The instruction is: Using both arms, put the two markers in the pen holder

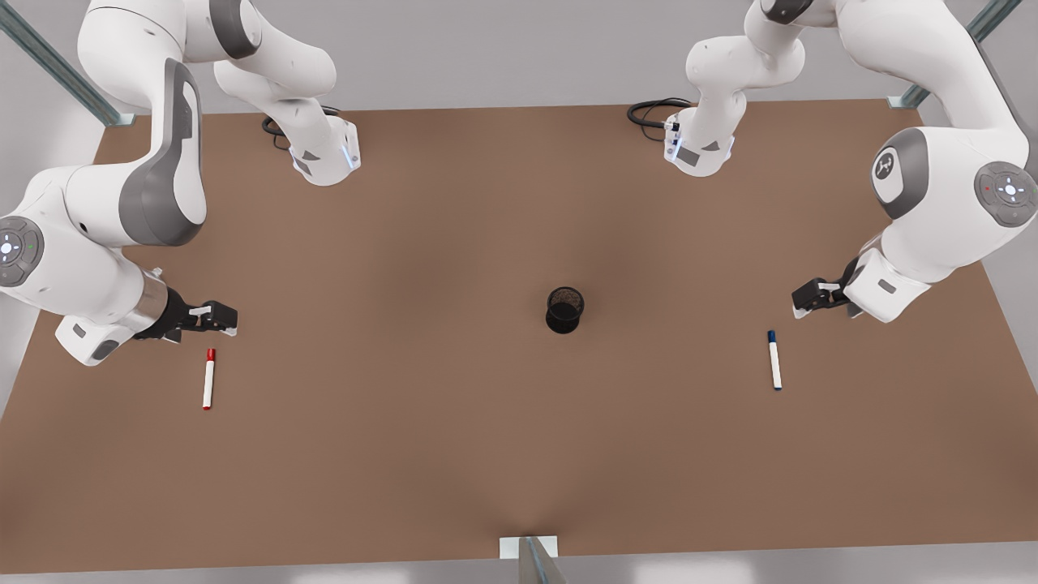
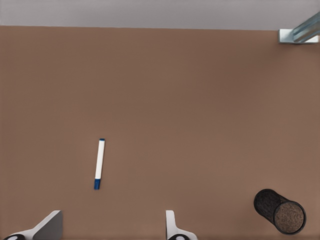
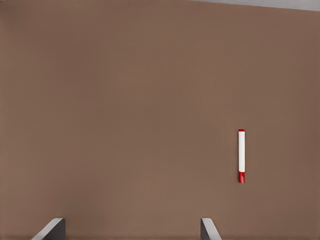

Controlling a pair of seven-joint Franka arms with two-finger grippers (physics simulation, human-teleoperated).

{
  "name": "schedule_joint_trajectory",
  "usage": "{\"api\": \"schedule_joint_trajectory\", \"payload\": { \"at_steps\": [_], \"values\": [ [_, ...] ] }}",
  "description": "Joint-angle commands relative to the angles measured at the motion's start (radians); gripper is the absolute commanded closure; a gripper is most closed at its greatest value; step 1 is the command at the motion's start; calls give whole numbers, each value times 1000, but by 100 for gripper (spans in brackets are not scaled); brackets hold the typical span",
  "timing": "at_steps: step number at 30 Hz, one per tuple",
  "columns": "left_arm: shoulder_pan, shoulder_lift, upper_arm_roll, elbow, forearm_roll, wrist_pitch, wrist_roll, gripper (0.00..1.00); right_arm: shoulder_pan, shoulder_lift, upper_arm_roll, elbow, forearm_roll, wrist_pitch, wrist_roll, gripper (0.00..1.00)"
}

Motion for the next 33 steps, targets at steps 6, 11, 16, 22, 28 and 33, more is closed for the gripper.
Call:
{"api": "schedule_joint_trajectory", "payload": {
  "at_steps": [6,11,16,22,28,33],
  "values": [
    [12,195,1,-13,-3,188,17,0,0,114,0,0,0,164,0,0],
    [65,312,4,-65,11,385,31,0,-146,301,-5,-11,-23,368,-141,0],
    [104,387,3,-96,9,498,74,0,-170,359,-5,-11,-46,384,-165,0],
    [126,442,3,-190,6,619,89,0,-238,356,11,-47,0,381,-285,0],
    [152,459,4,-282,9,690,144,0,-249,408,2,-158,-54,505,-313,0],
    [152,456,7,-317,97,710,160,31,-342,330,9,-422,-115,715,-340,0]
  ]
}}
